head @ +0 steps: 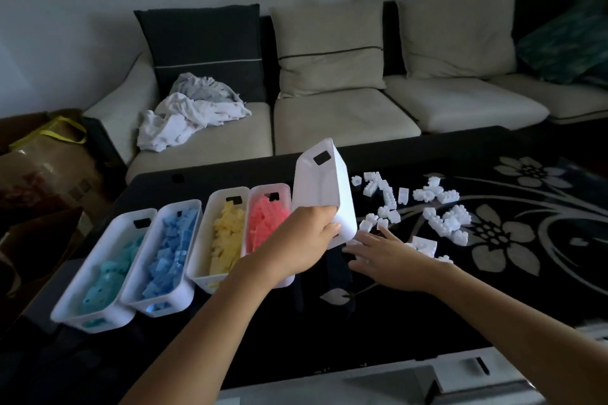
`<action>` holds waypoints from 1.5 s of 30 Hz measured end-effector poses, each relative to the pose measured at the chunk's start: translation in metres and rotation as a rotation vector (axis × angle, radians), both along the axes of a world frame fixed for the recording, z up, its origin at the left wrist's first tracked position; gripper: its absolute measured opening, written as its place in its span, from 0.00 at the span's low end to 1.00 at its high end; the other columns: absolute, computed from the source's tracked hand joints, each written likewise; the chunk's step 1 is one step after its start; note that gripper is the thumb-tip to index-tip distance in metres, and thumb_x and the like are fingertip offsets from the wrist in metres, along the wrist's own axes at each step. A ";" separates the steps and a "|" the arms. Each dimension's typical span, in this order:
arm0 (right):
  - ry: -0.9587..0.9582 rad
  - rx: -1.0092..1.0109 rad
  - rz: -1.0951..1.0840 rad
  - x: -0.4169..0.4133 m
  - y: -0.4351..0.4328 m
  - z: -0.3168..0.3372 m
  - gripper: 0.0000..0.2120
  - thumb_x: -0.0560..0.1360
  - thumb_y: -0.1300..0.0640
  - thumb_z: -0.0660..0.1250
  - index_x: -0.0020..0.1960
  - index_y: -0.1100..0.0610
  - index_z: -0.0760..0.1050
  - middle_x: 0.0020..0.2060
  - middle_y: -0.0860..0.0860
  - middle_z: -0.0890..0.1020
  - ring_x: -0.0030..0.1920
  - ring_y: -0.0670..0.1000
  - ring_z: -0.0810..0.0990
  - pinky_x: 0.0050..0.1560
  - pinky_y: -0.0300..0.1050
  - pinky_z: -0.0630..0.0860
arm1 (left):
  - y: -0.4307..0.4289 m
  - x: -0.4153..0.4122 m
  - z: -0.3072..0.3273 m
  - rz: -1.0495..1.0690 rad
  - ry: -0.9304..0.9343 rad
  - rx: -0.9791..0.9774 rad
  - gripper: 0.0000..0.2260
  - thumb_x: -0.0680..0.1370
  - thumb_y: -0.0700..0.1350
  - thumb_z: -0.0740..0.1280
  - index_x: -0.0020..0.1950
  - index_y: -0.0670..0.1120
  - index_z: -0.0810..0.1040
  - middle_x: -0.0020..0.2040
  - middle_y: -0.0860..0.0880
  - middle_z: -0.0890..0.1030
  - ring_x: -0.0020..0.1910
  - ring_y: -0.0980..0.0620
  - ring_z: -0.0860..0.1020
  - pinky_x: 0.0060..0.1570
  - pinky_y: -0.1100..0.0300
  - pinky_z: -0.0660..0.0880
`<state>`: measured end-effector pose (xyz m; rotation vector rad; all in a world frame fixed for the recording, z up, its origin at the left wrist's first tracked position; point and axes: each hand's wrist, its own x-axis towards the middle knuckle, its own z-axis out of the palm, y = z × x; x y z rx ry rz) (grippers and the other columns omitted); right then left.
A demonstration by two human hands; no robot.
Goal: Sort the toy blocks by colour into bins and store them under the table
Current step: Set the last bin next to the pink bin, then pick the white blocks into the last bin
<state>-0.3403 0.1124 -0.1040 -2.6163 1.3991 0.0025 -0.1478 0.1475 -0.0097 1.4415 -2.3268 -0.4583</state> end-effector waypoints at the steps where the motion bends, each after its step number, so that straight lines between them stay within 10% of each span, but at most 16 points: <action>1: 0.016 -0.018 -0.003 -0.011 0.004 -0.003 0.26 0.80 0.40 0.45 0.74 0.49 0.61 0.75 0.45 0.56 0.75 0.43 0.51 0.75 0.54 0.38 | 0.000 -0.007 -0.004 0.001 -0.025 0.007 0.14 0.81 0.44 0.58 0.36 0.45 0.63 0.30 0.50 0.65 0.29 0.54 0.64 0.29 0.60 0.58; 9: -0.066 -0.108 -0.294 -0.082 0.014 -0.013 0.28 0.79 0.40 0.52 0.77 0.45 0.50 0.77 0.47 0.44 0.76 0.50 0.37 0.75 0.53 0.36 | 0.000 -0.030 -0.033 0.081 -0.283 0.114 0.09 0.77 0.33 0.56 0.40 0.44 0.71 0.37 0.46 0.74 0.34 0.47 0.70 0.31 0.60 0.64; 13: -0.184 -0.040 -0.495 -0.103 0.027 -0.011 0.49 0.65 0.28 0.63 0.76 0.42 0.41 0.76 0.48 0.37 0.75 0.54 0.33 0.72 0.61 0.39 | 0.007 -0.036 -0.029 0.139 -0.345 -0.019 0.08 0.80 0.45 0.59 0.56 0.42 0.73 0.53 0.44 0.79 0.56 0.44 0.75 0.57 0.56 0.67; 19: -0.298 -0.068 -0.583 -0.125 0.047 -0.016 0.55 0.60 0.29 0.68 0.76 0.42 0.42 0.76 0.49 0.41 0.76 0.53 0.41 0.73 0.57 0.51 | 0.011 -0.079 -0.046 -0.127 -0.023 -0.070 0.25 0.79 0.48 0.63 0.74 0.50 0.60 0.73 0.53 0.63 0.72 0.56 0.61 0.69 0.63 0.58; 25: -0.426 -0.004 -0.571 -0.147 0.050 -0.027 0.54 0.57 0.29 0.69 0.75 0.40 0.48 0.77 0.49 0.49 0.76 0.53 0.50 0.73 0.54 0.57 | -0.023 -0.124 -0.095 -0.244 -0.140 0.095 0.34 0.76 0.53 0.67 0.77 0.54 0.52 0.78 0.51 0.47 0.77 0.47 0.44 0.74 0.45 0.48; 28: -0.430 0.017 -0.477 -0.147 0.046 -0.029 0.48 0.59 0.29 0.66 0.75 0.38 0.52 0.77 0.45 0.51 0.75 0.48 0.52 0.73 0.51 0.58 | -0.039 -0.132 -0.110 -0.262 -0.141 0.122 0.38 0.74 0.58 0.68 0.78 0.53 0.51 0.78 0.51 0.45 0.77 0.48 0.41 0.74 0.46 0.45; 35: -0.433 -0.184 -0.388 -0.134 0.030 -0.029 0.24 0.72 0.44 0.69 0.66 0.48 0.70 0.64 0.47 0.72 0.65 0.49 0.70 0.65 0.46 0.68 | -0.045 -0.130 -0.129 -0.187 -0.026 -0.114 0.29 0.71 0.62 0.68 0.64 0.44 0.71 0.64 0.51 0.67 0.61 0.51 0.70 0.59 0.61 0.66; 40: -0.389 -0.206 -0.578 -0.129 0.026 -0.028 0.26 0.70 0.40 0.69 0.63 0.48 0.67 0.57 0.48 0.71 0.54 0.50 0.74 0.50 0.45 0.73 | -0.035 -0.128 -0.133 -0.028 -0.010 -0.221 0.26 0.69 0.64 0.68 0.54 0.43 0.74 0.55 0.50 0.70 0.42 0.51 0.76 0.35 0.63 0.67; 45: -0.282 -0.284 -0.709 -0.122 0.028 -0.024 0.17 0.74 0.41 0.64 0.53 0.53 0.68 0.53 0.49 0.75 0.40 0.53 0.77 0.40 0.46 0.73 | -0.032 -0.129 -0.131 -0.005 -0.009 -0.242 0.27 0.68 0.64 0.70 0.54 0.42 0.76 0.54 0.49 0.72 0.39 0.52 0.76 0.34 0.64 0.67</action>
